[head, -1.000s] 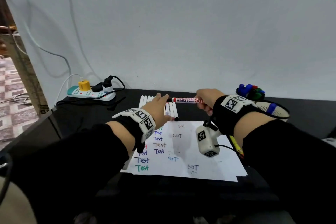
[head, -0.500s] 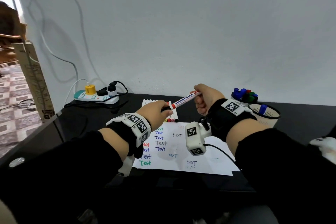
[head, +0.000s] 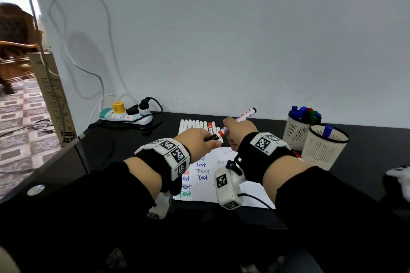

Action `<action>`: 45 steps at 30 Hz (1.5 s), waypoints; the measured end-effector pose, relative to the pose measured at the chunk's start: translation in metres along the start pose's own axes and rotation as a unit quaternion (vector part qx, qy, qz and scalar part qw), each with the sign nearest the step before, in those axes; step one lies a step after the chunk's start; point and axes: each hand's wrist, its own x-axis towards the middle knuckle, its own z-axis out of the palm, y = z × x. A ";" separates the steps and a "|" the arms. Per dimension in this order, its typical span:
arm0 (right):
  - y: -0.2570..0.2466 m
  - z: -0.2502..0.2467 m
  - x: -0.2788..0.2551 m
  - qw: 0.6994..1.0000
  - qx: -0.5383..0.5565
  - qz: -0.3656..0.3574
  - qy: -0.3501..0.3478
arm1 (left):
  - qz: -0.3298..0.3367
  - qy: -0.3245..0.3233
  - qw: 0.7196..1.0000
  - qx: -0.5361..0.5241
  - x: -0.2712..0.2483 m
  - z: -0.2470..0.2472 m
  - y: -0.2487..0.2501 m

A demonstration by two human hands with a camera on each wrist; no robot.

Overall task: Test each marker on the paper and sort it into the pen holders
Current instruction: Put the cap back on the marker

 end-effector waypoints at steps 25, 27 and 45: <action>-0.017 0.007 0.004 0.997 -0.048 0.007 0.064 | 0.014 -0.011 0.996 0.084 0.017 -0.006 0.007; -0.016 0.008 0.007 0.997 -0.044 0.017 0.063 | 0.013 -0.030 0.995 0.092 0.019 -0.007 0.006; 0.004 -0.018 0.030 0.995 0.045 0.055 0.073 | -0.056 -0.103 0.993 -0.033 0.007 -0.018 -0.035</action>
